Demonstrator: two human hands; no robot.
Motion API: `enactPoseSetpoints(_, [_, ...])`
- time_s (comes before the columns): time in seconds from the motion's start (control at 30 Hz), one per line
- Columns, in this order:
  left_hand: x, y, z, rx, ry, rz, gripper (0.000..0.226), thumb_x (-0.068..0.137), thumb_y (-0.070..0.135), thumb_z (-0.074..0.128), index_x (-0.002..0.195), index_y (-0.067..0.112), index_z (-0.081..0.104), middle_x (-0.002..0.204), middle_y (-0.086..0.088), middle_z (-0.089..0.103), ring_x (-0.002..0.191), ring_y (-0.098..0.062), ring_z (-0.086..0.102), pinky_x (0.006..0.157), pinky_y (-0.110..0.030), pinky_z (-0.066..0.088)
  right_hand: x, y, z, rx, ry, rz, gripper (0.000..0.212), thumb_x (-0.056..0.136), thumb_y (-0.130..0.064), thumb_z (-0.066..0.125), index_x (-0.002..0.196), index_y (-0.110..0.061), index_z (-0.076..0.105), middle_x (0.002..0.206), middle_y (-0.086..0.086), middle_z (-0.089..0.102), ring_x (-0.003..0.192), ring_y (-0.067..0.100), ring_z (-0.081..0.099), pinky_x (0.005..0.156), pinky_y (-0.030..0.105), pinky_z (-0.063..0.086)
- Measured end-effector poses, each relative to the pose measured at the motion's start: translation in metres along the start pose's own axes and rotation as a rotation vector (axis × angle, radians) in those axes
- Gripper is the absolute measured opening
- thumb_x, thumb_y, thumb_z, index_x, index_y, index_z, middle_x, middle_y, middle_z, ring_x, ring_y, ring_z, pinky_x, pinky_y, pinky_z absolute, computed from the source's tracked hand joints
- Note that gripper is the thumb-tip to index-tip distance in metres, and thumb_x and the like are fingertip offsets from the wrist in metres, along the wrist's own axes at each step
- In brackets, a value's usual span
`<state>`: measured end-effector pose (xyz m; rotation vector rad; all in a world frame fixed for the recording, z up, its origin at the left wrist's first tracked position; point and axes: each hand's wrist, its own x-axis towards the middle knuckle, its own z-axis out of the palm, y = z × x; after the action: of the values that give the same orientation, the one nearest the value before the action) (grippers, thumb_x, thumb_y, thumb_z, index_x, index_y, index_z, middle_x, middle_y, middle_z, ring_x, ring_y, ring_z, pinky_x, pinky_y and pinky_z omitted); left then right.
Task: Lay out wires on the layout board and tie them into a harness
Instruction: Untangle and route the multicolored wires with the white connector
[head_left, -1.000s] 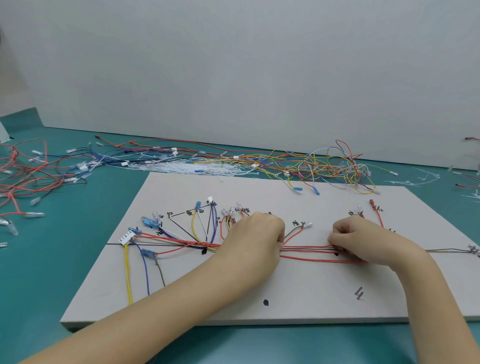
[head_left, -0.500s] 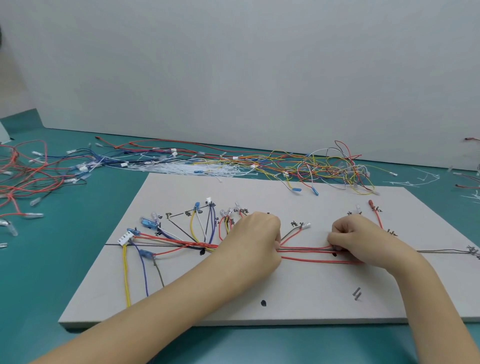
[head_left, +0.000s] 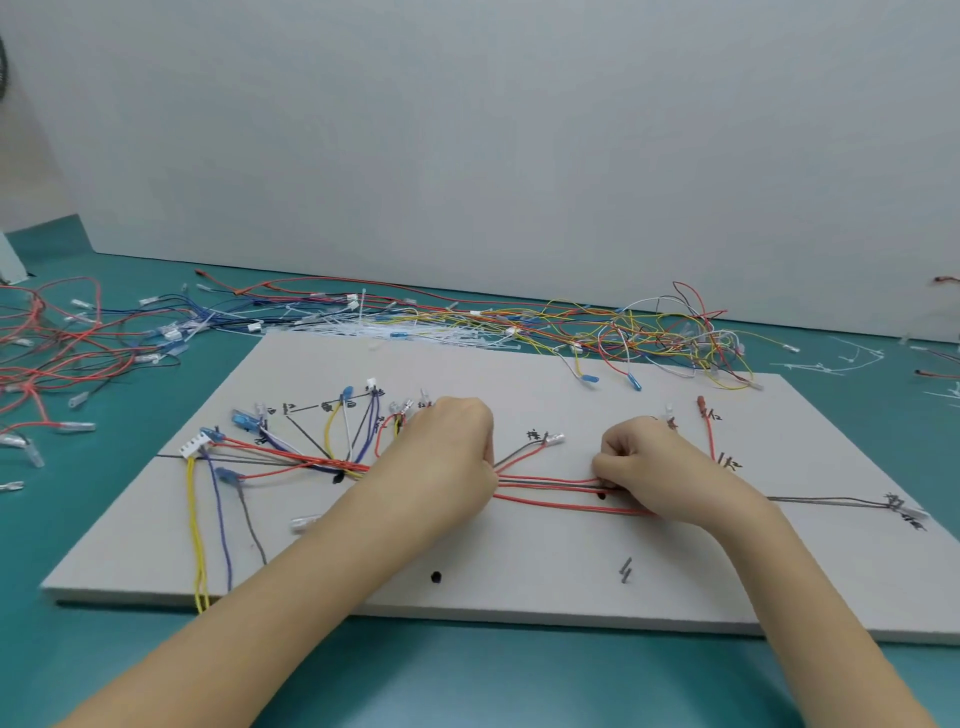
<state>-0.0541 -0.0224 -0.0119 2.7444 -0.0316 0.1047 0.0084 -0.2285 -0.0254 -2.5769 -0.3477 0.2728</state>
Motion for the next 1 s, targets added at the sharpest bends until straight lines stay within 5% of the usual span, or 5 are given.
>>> enactPoseSetpoints(0.2, [0.003,-0.006,-0.005,0.014,0.007,-0.015,0.014,0.077,0.005,0.056,0.081,0.013,0.067,0.089,-0.007,0.067,0.089,-0.029,0.062,0.078,-0.033,0.053,0.009,-0.005,0.003,0.023,-0.005,-0.009,0.03,0.084,-0.019,0.058,0.058,-0.016,0.043,0.057,0.003,0.041,0.053,0.018,0.034,0.055,0.028,0.029])
enactPoseSetpoints(0.5, [0.003,-0.008,0.0,0.026,-0.051,0.301,0.012,0.092,0.025,0.06,0.095,0.025,0.071,0.094,0.007,0.049,0.098,-0.014,0.042,0.077,-0.028,0.032,-0.008,0.002,-0.021,0.203,-0.112,-0.132,0.032,0.086,-0.036,0.07,0.066,-0.011,0.069,0.06,0.003,0.053,0.056,0.013,0.039,0.06,0.029,0.032])
enactPoseSetpoints(0.67, [-0.001,0.001,0.011,-0.083,-0.027,0.407,0.015,0.093,0.02,0.059,0.097,0.022,0.073,0.092,0.004,0.059,0.096,-0.015,0.048,0.086,-0.03,0.038,-0.019,0.012,-0.037,0.183,-0.177,-0.082,0.032,0.084,-0.031,0.073,0.059,-0.011,0.066,0.051,-0.005,0.048,0.048,0.007,0.037,0.045,0.011,0.029])
enactPoseSetpoints(0.87, [-0.008,0.008,0.027,-0.146,0.012,0.467,0.028,0.094,0.015,0.05,0.11,0.02,0.072,0.102,0.002,0.057,0.105,-0.005,0.041,0.079,-0.008,0.024,-0.022,0.033,-0.048,0.143,-0.035,0.041,0.028,0.074,-0.032,0.082,0.059,-0.01,0.071,0.048,-0.004,0.05,0.046,0.007,0.04,0.048,0.017,0.031])
enactPoseSetpoints(1.0, [-0.01,0.012,0.031,-0.088,0.056,0.521,0.024,0.093,0.027,0.055,0.107,0.021,0.073,0.106,0.006,0.053,0.104,-0.012,0.043,0.091,-0.025,0.038,-0.025,0.04,-0.051,0.17,0.104,0.057,0.031,0.067,-0.036,0.085,0.06,-0.009,0.071,0.05,-0.002,0.044,0.05,0.011,0.033,0.052,0.025,0.024])
